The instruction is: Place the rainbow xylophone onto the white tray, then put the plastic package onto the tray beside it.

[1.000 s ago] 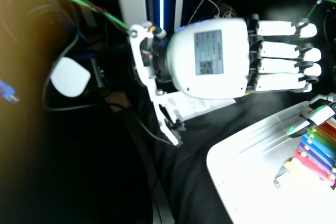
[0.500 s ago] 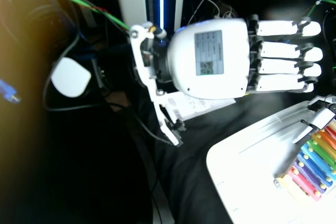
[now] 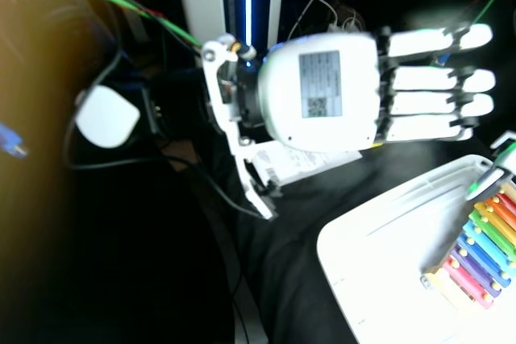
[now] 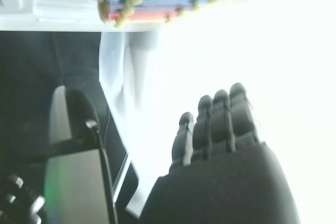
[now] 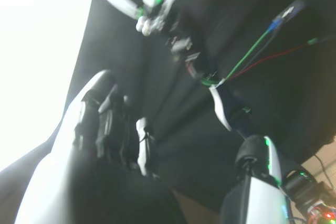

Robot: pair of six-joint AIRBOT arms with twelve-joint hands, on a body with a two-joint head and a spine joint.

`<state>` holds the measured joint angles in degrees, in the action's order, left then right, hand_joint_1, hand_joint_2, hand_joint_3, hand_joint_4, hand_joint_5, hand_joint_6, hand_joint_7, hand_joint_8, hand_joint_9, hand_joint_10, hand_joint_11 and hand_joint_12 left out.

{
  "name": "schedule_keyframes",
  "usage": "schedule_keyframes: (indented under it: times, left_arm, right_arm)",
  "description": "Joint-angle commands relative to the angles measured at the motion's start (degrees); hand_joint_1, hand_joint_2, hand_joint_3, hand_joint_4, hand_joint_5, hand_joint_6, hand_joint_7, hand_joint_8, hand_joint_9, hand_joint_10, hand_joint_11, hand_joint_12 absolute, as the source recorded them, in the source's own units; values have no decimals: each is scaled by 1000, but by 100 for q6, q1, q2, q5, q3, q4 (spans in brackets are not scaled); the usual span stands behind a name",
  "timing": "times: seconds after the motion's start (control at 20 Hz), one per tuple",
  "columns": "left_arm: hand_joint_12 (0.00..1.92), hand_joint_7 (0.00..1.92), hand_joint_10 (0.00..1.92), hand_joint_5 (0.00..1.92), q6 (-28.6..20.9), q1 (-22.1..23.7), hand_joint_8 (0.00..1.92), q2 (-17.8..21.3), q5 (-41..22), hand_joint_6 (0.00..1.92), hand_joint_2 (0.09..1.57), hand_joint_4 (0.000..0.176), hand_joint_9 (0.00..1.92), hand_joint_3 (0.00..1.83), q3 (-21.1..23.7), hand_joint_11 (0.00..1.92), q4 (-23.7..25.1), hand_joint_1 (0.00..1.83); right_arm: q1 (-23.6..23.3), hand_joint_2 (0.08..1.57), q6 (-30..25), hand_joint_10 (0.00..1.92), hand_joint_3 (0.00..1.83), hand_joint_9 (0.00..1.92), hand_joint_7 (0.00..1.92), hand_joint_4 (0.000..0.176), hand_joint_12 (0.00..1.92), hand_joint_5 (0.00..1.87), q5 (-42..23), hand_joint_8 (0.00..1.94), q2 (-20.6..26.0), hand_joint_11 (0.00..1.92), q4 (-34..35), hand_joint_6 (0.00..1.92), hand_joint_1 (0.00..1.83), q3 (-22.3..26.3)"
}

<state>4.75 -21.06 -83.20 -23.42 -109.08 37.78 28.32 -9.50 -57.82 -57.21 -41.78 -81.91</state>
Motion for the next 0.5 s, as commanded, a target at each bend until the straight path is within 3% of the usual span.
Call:
schedule_keyframes:
  times: [0.0, 0.05, 0.1, 0.2, 0.25, 0.3, 0.35, 0.45]
  left_arm:
    - [12, 97, 4, 42, 182, 151, 7, 125, -417, 7, 825, 68, 17, 0, 117, 27, -159, 1074]
    - [54, 160, 13, 73, 414, 197, 8, 274, -332, 5, 774, 16, 108, 0, 323, 123, -159, 913]
    - [64, 202, 10, 100, 610, 233, 5, 416, -246, 4, 735, 28, 158, 0, 511, 150, -143, 851]
    - [54, 227, 1, 108, 697, 347, 9, 602, -64, 3, 726, 53, 154, 0, 725, 130, 159, 854]
    - [57, 221, 0, 104, 697, 436, 5, 698, 67, 1, 722, 54, 128, 0, 833, 140, 411, 861]
    - [60, 229, 10, 116, 698, 534, 7, 815, 233, 6, 739, 38, 149, 3, 963, 148, 724, 917]
    - [58, 241, 12, 131, 701, 621, 9, 965, 350, 9, 733, 24, 160, 0, 1116, 148, 958, 955]
    - [57, 242, 11, 138, 701, 746, 8, 1243, 511, 11, 722, 23, 162, 0, 1420, 148, 1338, 964]
  right_arm:
    - [-226, 789, -86, 7, 0, 135, 96, 73, 711, 19, -150, 2, 55, 0, 235, 0, 647, 45]
    - [-382, 770, -210, 5, 0, 148, 111, 54, 810, 9, 72, 1, 80, 0, -122, 0, 559, 83]
    - [-494, 748, -368, 2, 0, 89, 80, 43, 637, 1, 225, 0, 91, 0, -436, 0, 569, 90]
    - [-540, 732, -590, 1, 0, 64, 58, 34, 512, 0, 354, 0, 137, 0, -778, 0, 586, 92]
    - [-541, 741, -775, 3, 3, 66, 74, 23, 500, 0, 419, 7, 173, 0, -1043, 0, 585, 97]
    - [-565, 729, -918, 1, 0, 33, 41, 28, 451, 0, 477, 1, 199, 0, -1278, 0, 543, 109]
    - [-645, 635, -1096, 0, 0, 5, 10, 66, 158, 0, 587, 0, 224, 0, -1604, 0, 467, 135]
    - [-926, 634, -1471, 0, 0, 0, 2, 67, 59, 0, 818, 0, 238, 0, -2364, 0, 485, 204]
